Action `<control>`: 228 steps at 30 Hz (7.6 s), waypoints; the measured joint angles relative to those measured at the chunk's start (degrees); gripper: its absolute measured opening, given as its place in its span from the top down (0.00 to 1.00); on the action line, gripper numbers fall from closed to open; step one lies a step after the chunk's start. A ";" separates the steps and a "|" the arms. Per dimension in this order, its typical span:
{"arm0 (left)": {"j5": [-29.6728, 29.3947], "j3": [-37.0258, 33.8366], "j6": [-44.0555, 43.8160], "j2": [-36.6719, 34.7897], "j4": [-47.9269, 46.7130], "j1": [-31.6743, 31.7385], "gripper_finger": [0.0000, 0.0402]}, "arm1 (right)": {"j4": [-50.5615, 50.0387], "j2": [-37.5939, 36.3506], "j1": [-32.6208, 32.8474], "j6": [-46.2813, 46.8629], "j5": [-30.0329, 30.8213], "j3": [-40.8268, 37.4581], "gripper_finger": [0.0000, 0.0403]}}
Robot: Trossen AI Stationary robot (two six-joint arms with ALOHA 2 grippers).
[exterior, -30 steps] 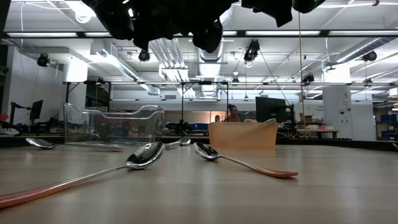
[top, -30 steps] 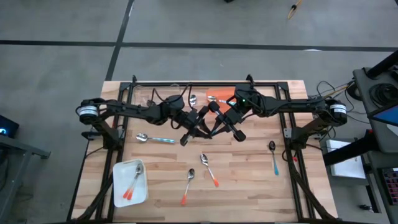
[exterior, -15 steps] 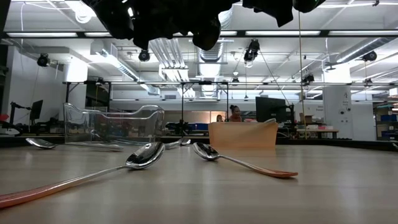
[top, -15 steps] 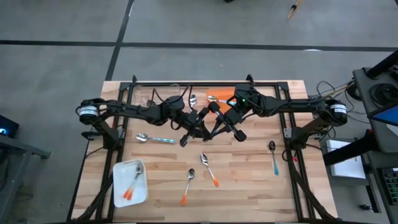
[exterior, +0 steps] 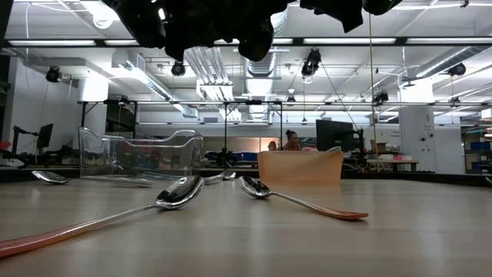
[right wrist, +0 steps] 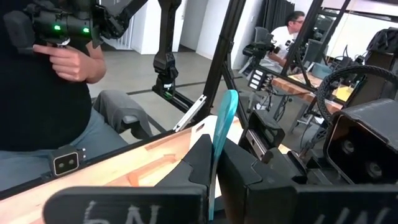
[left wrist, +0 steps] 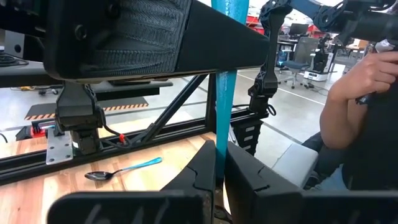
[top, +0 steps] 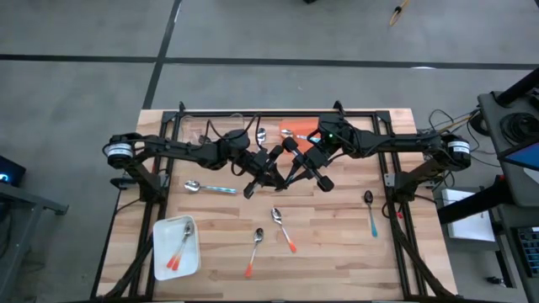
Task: Sort silverware by color (type)
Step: Adjust the blue spoon in the transparent bin, then put the orange spoon into the white bin
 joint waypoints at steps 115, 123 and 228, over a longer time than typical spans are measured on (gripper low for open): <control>-51.69 5.14 49.11 2.04 -82.78 36.09 1.00 | -6.60 -3.67 -2.78 3.50 16.85 0.00 0.54; -45.49 5.14 47.89 1.92 -82.59 36.04 1.00 | -6.56 -3.67 -2.78 3.50 16.85 0.00 0.55; -40.61 -6.54 -0.45 -11.91 -16.37 -4.35 1.00 | -37.77 6.60 21.68 69.58 48.63 -0.02 0.55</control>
